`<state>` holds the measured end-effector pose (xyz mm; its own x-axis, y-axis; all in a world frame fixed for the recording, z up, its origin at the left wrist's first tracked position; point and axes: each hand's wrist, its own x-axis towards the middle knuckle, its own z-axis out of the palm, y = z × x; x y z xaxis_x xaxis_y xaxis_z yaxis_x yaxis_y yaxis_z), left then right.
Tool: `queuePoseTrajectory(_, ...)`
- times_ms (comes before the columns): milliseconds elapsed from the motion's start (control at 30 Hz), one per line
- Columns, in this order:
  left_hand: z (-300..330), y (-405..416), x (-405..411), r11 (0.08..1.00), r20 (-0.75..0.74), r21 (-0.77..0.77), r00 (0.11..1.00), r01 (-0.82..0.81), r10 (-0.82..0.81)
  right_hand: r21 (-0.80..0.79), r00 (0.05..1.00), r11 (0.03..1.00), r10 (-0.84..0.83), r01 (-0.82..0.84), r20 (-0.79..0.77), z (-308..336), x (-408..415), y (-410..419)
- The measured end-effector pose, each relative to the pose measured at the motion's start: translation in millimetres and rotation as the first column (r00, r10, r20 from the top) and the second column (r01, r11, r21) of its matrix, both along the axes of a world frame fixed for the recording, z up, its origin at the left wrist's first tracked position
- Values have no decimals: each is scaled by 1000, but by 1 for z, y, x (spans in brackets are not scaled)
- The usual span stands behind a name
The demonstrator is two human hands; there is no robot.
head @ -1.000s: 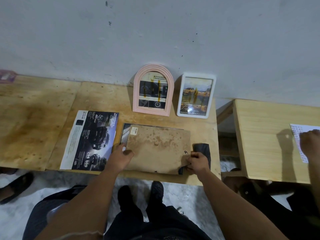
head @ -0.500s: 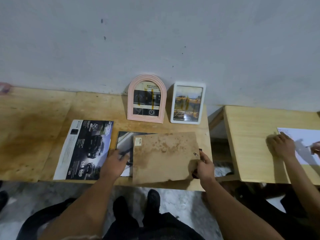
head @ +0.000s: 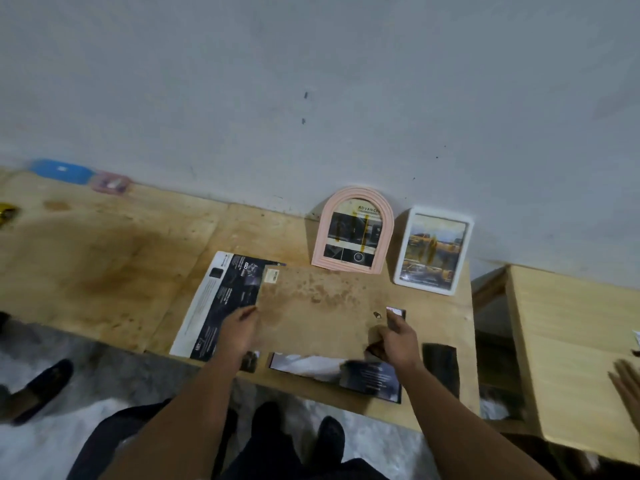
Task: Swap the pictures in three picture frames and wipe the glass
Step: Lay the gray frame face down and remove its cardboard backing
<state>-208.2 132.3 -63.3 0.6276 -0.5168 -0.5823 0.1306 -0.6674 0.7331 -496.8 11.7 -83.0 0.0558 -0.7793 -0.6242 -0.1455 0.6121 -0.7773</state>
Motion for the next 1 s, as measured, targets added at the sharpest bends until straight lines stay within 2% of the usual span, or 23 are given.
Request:
queuePoseTrajectory(100, 0, 8, 36, 993, 3, 19, 993, -118, 118, -44, 983, 983, 178, -180, -34, 7, 41, -2)
queuePoseTrajectory(233, 3, 13, 83, 992, -19, 44, 992, -121, 122, -35, 973, 973, 228, -229, -30, 10, 95, -7)
queuePoseTrajectory(433, -1, -19, 161, 978, -55, -8, 976, -210, 210, 21, 983, 983, 181, -180, -28, 14, 175, -35)
queuePoseTrajectory(600, -20, -58, 225, 989, -58, -24, 988, -144, 143, 104, 998, 993, 61, -57, -34, 3, 243, -65)
queuePoseTrajectory(700, -35, -80, 259, 992, -54, -41, 991, -122, 120, 101, 999, 994, 34, -30, -41, -3, 277, -80)
queuePoseTrajectory(800, -47, -101, 280, 988, -72, -67, 988, -142, 137, 159, 999, 987, -31, 28, 14, -11, 305, -98)
queuePoseTrajectory(1000, -58, -133, 307, 981, -15, -115, 988, -153, 152, 208, 992, 978, 11, -37, 124, -19, 327, -108)
